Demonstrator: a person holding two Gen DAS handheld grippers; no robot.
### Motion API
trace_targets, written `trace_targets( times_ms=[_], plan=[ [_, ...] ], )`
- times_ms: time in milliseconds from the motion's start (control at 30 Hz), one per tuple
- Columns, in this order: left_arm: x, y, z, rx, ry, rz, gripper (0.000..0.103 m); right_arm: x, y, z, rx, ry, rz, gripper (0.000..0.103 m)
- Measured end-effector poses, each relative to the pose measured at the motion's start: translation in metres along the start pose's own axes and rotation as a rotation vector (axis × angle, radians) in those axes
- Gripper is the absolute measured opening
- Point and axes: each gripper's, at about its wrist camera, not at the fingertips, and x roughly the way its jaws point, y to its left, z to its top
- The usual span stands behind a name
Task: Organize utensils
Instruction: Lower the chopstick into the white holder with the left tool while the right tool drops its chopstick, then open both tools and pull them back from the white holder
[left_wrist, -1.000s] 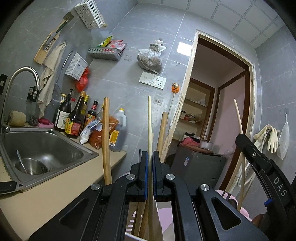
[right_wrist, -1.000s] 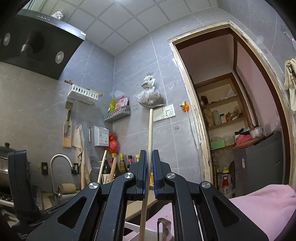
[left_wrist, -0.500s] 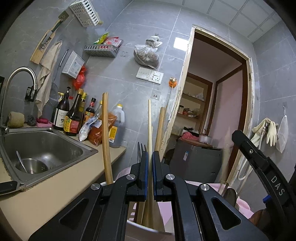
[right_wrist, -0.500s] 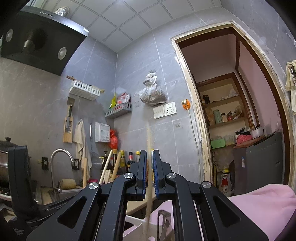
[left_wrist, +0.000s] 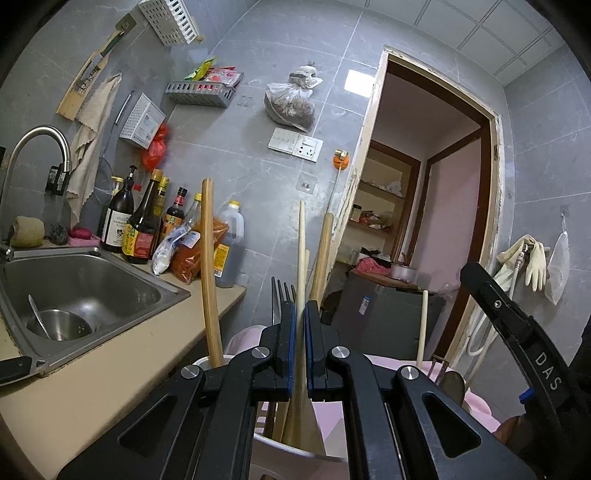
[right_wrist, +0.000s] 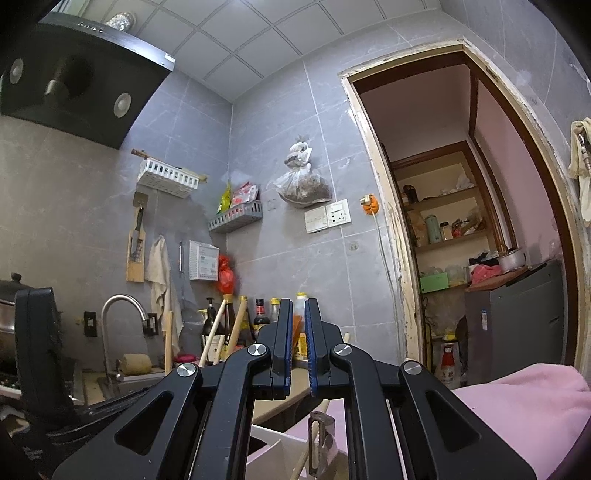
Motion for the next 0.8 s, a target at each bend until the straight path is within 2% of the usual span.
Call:
trace_targets(
  times_ms=[500,700,800],
  plan=[
    [-0.013,-0.006,0.009,-0.018,0.015,-0.025,0.006,-0.013,0.001,0.011,-0.021,0.008,-0.057,0.009],
    [-0.018,-0.017,0.013,0.009,0.101,-0.037,0.010,-0.032,-0.004,0.021,-0.043,0.061,-0.106,0.018],
    [-0.026,-0.027,0.013,0.029,0.134,-0.047,0.017,-0.046,-0.006,0.024,-0.052,0.101,-0.131,0.019]
  ],
)
